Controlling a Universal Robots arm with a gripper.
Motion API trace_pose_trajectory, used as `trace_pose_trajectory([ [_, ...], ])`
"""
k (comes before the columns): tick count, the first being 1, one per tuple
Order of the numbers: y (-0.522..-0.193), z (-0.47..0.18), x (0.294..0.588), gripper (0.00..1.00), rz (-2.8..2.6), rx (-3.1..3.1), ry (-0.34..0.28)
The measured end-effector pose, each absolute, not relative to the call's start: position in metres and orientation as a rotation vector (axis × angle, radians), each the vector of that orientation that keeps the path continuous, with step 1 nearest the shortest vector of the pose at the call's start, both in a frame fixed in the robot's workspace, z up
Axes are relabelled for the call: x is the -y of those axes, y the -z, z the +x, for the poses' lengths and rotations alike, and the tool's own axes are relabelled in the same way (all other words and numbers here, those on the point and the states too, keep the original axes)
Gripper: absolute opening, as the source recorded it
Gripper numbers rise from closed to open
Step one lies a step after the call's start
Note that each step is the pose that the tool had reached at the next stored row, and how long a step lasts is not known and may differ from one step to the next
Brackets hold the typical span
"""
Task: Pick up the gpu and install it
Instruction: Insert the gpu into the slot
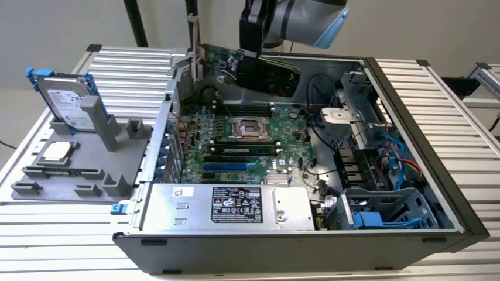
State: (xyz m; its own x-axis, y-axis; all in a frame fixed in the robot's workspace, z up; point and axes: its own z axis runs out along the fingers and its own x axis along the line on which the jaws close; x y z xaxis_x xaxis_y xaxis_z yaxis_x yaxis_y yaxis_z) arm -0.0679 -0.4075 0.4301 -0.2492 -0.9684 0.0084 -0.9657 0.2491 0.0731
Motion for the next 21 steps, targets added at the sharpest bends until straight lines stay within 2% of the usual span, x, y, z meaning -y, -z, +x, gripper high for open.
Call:
trace_pose_trajectory([
  [21,-0.43,-0.0666,0.4075,0.0,2.119,2.242,0.073],
])
